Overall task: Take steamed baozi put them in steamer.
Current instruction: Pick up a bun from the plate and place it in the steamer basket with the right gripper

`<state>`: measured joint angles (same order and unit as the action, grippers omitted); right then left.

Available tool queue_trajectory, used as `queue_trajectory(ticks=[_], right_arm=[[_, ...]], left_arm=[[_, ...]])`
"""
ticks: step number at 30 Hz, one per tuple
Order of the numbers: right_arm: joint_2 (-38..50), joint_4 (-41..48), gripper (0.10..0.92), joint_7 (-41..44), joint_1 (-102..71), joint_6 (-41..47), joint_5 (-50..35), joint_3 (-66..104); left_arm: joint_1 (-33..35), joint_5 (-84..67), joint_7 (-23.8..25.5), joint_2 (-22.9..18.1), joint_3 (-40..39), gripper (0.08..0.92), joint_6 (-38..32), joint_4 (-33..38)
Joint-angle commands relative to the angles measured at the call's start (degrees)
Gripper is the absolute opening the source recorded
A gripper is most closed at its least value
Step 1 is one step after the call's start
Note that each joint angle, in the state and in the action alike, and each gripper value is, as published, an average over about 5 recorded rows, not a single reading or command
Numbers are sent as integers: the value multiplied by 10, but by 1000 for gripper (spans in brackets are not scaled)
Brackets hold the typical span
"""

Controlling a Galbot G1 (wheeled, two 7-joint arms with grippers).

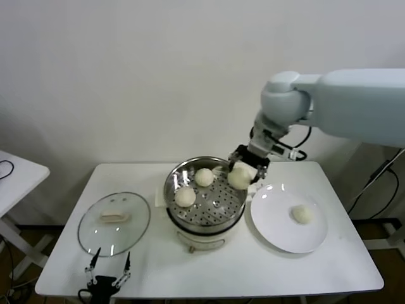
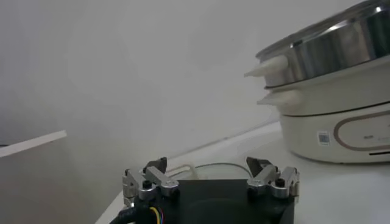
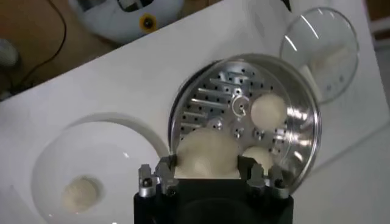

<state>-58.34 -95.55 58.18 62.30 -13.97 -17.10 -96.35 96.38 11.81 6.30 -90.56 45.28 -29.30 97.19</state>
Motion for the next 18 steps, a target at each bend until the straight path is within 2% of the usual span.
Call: queue_trajectory(ticks=[1,7,18], right_arm=[[-70,-14,660,-42,-134,-47,175,57],[-79,16,650,-68,-220,-44,258,64],[-103,63,653,-77,-277,-46,294,77]], left_arm=[[-1,1,0,-2,1,823,0,0],[1,2,-1,-4,4,823,-1,-1],[0,0,-1,-4,7,823,-2,-3]])
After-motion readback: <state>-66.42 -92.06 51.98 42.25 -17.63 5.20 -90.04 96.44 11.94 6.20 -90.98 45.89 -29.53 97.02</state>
